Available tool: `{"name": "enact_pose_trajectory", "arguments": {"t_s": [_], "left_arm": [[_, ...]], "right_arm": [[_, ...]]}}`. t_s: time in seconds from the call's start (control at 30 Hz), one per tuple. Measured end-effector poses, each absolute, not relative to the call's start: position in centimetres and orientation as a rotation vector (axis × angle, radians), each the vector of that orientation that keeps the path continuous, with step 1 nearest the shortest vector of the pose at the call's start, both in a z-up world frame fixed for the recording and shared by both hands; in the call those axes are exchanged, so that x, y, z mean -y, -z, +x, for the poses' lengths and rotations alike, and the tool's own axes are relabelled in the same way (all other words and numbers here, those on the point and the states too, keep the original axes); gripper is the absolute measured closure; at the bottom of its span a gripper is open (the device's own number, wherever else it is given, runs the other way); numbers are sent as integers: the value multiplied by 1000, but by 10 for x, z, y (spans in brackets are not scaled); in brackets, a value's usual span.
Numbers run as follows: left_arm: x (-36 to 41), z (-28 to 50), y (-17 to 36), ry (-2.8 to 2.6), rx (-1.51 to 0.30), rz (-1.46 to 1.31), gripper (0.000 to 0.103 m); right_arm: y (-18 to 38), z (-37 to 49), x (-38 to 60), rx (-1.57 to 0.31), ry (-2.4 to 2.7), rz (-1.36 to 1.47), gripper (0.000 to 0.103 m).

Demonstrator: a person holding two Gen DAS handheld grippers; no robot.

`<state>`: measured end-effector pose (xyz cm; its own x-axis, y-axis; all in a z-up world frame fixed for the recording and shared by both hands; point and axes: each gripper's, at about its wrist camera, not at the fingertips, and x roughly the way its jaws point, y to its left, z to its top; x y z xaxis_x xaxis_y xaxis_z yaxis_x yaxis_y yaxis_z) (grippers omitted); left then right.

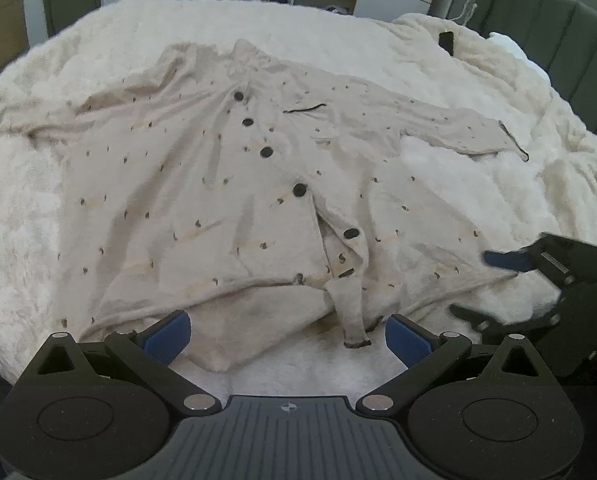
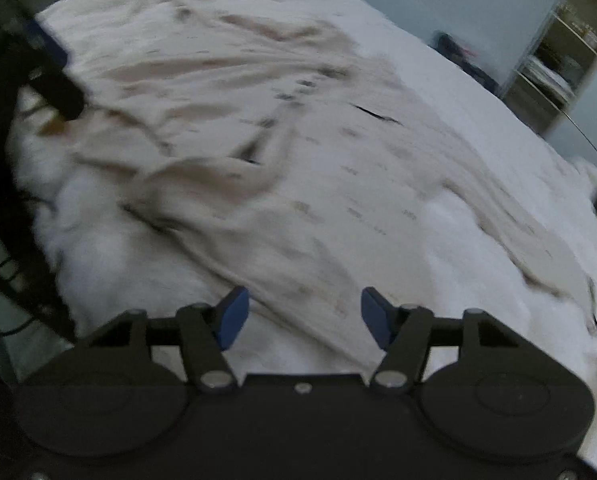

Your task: Fold clothes

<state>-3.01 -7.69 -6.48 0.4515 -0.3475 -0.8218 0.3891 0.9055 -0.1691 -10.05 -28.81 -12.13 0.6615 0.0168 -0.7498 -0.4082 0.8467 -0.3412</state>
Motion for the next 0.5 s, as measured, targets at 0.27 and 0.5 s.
{"name": "enact_pose_trajectory", "arguments": {"t_s": [0.27,0.5], "left_arm": [[43,-20,61,391,-1011,-10,0],[32,-16,65,389,-1020,-28,0]], "right_arm": [[131,-80,222,-765,-465,-527,46],[139,-62,218,-782,-420,-448,102]]}}
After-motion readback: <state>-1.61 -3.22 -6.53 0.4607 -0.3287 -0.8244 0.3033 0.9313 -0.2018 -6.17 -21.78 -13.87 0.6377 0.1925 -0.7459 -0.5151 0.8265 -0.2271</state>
